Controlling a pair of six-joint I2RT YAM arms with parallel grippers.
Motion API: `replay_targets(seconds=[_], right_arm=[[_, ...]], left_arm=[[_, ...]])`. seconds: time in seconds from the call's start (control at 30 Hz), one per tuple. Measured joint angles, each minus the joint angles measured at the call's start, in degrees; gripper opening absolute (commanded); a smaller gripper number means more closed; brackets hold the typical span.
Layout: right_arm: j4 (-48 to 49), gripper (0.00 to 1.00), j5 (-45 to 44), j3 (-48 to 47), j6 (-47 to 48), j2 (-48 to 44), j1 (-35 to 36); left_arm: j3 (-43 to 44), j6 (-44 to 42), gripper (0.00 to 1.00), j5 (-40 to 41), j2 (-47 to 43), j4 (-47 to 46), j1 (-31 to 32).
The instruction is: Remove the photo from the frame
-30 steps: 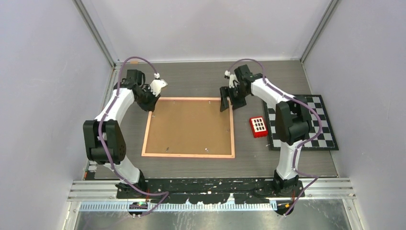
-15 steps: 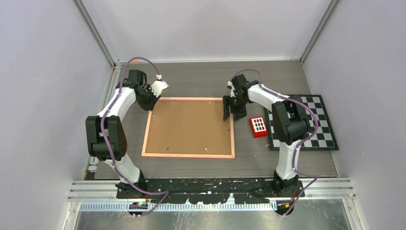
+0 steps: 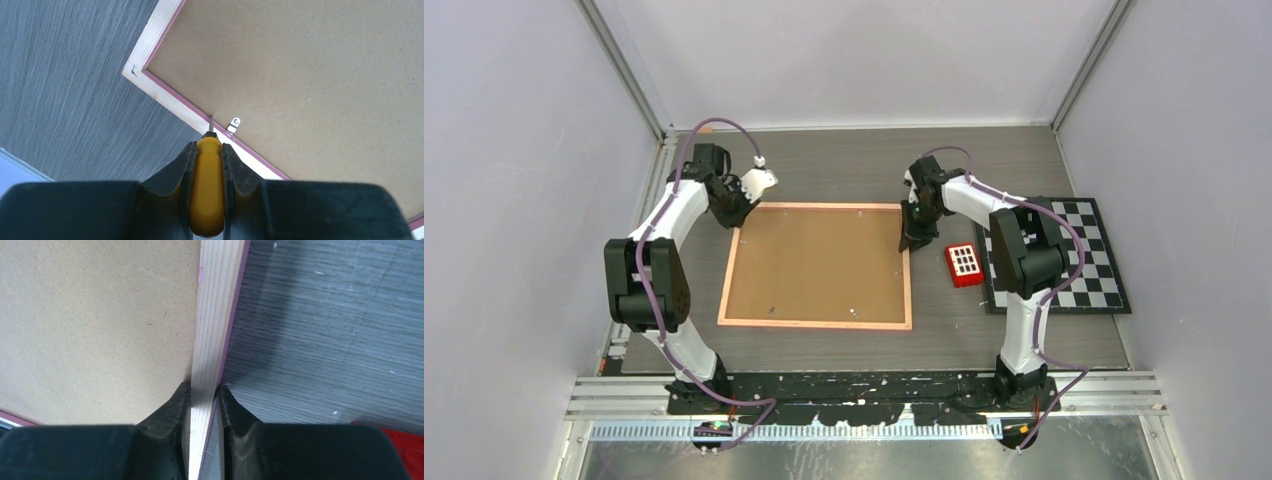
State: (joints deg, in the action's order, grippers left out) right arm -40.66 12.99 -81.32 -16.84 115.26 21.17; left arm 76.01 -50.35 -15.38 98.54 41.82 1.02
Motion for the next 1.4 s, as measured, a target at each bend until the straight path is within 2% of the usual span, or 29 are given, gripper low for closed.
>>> replay_targets(seconds=[0.1, 0.37, 0.87, 1.0, 1.4], right_arm=[[-0.3, 0.01, 0.1, -0.1, -0.6, 0.0, -0.3], [-1.2, 0.00, -0.7, -0.8, -1.2, 0.3, -0.1], [-1.2, 0.01, -1.3, -0.8, -1.6, 0.3, 0.1], [-1.2, 0.00, -1.4, -0.8, -1.6, 0.3, 0.1], [-1.3, 0.01, -1.3, -0.9, -1.6, 0.3, 0.1]], left_arm=[[0.0, -1.4, 0.00, 0.2, 0.0, 0.4, 0.0], [0.0, -3.3, 0.00, 0.5, -0.1, 1.6, 0.3], [-0.4, -1.7, 0.00, 2.3, -1.4, 6.3, 1.7], [-1.2, 2.0, 0.00, 2.4, -1.9, 5.4, 1.9], [-5.5, 22.0, 0.00, 4.7, -4.8, -2.3, 1.4]])
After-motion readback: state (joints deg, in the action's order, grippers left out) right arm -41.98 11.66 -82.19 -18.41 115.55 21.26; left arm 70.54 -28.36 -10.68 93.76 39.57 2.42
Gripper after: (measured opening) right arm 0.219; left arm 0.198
